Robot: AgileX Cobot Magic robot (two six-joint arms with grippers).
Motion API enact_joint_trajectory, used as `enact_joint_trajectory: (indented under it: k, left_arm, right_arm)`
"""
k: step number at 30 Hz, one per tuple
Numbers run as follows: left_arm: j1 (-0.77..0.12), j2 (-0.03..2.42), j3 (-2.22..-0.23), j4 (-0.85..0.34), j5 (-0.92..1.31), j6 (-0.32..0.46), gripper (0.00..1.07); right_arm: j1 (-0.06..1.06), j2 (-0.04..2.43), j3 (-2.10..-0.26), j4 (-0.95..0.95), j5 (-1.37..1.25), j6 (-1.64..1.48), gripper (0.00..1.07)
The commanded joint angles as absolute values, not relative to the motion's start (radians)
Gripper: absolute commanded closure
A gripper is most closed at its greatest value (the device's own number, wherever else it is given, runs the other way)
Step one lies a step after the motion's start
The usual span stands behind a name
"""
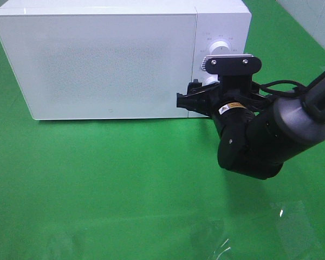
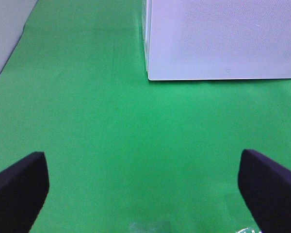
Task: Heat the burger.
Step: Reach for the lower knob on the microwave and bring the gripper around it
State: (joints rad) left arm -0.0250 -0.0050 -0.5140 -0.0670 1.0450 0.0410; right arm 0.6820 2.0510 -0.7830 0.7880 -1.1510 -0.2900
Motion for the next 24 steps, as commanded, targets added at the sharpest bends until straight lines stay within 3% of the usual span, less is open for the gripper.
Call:
enact_joint_trajectory:
  k: [1,20,23,24]
  left_arm:
    - [-0.021,-0.014,-0.511,-0.075,1.035,0.038,0.08]
    - [-0.021,-0.014,-0.511,-0.075,1.035,0.038,0.08]
    - [-0.021,-0.014,-0.511,-0.075,1.035,0.038,0.08]
    - [-0.021,-0.014,-0.511,-0.075,1.035,0.038,0.08]
  right_arm:
    - [0.659,2.076,-0.826,0.780,-1.149,-0.285,0.31]
    - [0.649,2.093,-0.856,0.758,-1.150,-0.288,0.32]
    - [0.650,2.093,-0.856,0.761,-1.155,-0.302,0.40]
    - [0.650,2.093,-0.856,0.761,-1.159,-0.312,0.48]
